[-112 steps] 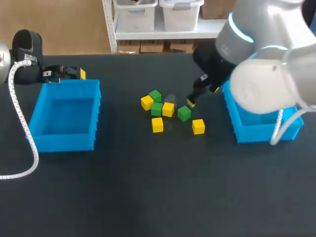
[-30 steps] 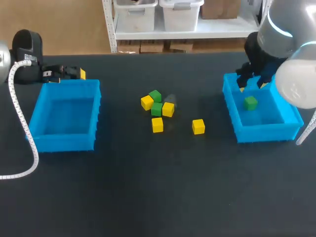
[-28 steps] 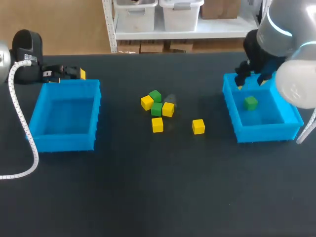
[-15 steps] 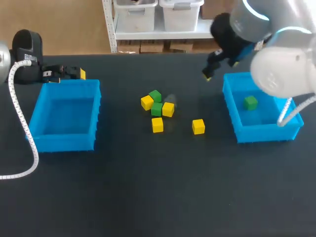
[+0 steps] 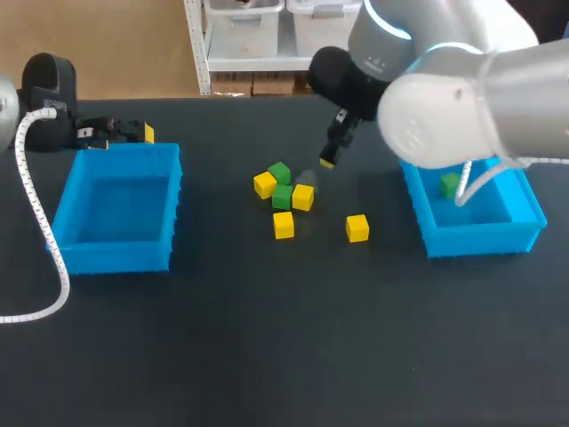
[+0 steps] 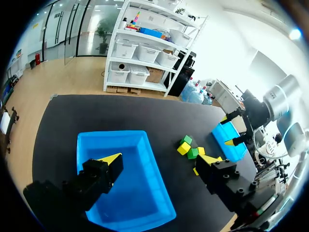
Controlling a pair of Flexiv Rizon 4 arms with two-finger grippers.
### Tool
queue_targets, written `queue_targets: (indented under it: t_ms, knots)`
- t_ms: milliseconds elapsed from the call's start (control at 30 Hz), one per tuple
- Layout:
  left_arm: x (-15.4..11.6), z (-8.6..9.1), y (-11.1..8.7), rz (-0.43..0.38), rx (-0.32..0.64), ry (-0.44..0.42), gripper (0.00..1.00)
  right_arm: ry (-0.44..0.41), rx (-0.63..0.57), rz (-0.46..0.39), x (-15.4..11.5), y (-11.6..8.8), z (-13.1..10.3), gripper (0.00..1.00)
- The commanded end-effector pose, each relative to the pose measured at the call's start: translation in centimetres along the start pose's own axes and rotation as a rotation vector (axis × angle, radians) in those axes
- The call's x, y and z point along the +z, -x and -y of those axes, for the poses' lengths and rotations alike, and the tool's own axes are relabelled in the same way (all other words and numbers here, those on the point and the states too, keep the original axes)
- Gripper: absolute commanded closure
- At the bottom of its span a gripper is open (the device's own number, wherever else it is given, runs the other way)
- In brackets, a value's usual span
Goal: Put the green cubes in the right bin and the yellow cubes in the left bin.
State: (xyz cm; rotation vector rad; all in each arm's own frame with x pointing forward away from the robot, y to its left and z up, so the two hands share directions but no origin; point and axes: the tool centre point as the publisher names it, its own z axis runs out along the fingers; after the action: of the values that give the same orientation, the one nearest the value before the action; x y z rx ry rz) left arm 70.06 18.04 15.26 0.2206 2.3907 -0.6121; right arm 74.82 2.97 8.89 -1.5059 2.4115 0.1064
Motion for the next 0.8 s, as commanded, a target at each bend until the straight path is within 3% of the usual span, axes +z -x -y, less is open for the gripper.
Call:
queue_targets:
  t_ms: [33,433,800]
  knots:
    - [0.0,-0.3,-0.2,0.007,0.003,-0.014,0.0,0.057,-0.045,-0.04,1.6,1.5,-0.1,0.0]
    - [0.0,-0.3,-0.2,0.007,0.003,-0.014,0.0,0.111,-0.131,-0.102,6.1,4.5,-2.5,0.0]
    - [0.0,-0.3,-0.2,0.007,0.003,-0.014,0.0,0.138,-0.187,-0.135,7.8,4.6,-4.8,0.0]
